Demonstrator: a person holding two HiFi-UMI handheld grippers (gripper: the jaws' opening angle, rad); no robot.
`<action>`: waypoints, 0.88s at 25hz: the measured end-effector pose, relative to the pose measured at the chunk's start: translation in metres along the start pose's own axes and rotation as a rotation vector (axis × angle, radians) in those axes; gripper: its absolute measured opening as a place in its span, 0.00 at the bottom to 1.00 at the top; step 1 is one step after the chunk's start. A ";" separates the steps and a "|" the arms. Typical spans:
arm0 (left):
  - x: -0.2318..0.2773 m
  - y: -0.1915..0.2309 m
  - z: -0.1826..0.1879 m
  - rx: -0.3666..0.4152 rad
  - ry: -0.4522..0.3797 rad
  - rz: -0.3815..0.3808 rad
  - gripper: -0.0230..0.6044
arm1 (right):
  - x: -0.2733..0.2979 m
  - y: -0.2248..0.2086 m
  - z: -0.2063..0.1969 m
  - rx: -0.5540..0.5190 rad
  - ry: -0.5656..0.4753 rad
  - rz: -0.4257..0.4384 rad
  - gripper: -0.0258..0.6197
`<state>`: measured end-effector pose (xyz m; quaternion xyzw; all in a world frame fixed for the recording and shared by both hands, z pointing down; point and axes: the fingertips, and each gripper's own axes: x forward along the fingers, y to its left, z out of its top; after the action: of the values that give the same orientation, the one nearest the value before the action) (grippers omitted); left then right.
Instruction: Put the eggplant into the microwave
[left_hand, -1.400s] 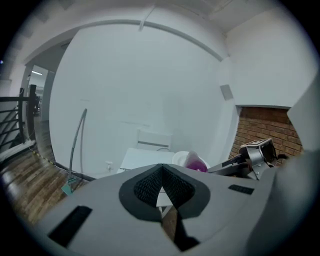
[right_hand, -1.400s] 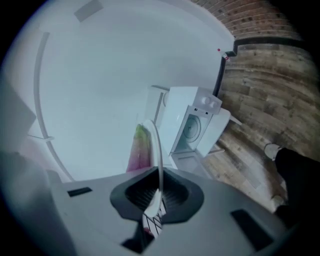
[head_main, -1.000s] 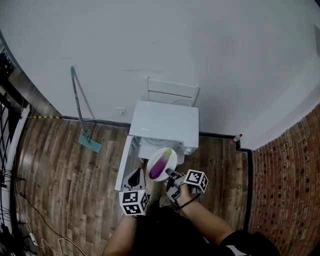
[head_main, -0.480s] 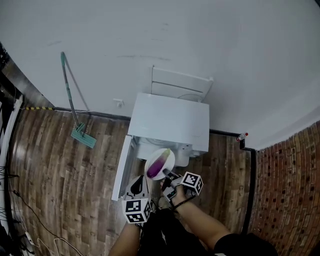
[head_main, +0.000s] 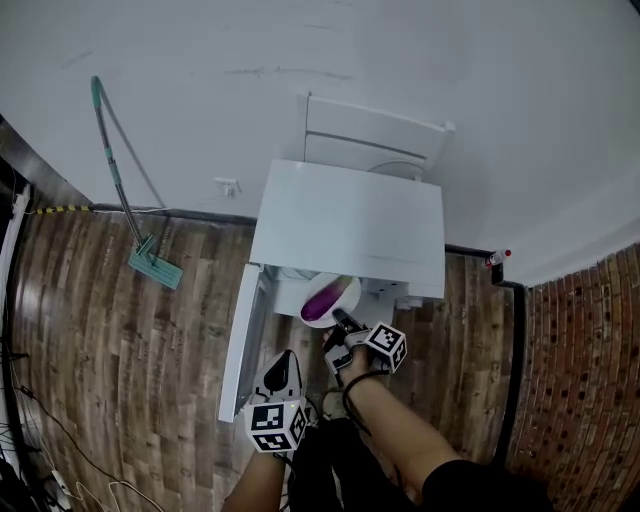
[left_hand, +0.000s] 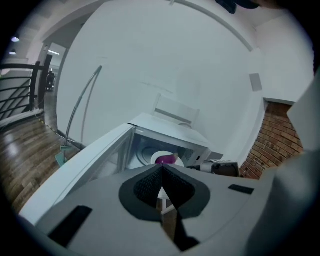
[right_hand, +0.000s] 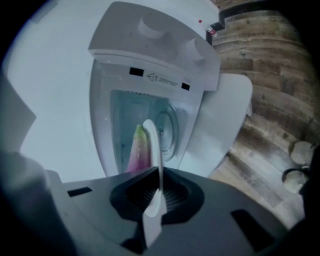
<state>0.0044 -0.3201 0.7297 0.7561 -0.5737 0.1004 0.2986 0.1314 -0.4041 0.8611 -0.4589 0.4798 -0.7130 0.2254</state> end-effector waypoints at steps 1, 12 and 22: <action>0.003 0.001 -0.004 0.003 0.006 -0.007 0.03 | 0.009 -0.003 0.007 0.010 -0.021 0.007 0.08; 0.029 0.009 -0.023 0.040 0.046 -0.068 0.03 | 0.094 -0.005 0.057 0.004 -0.180 0.022 0.08; 0.033 0.018 -0.034 0.048 0.063 -0.076 0.03 | 0.131 -0.010 0.079 -0.157 -0.249 -0.094 0.08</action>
<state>0.0046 -0.3303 0.7792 0.7806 -0.5325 0.1266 0.3018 0.1385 -0.5374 0.9368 -0.5821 0.4803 -0.6206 0.2128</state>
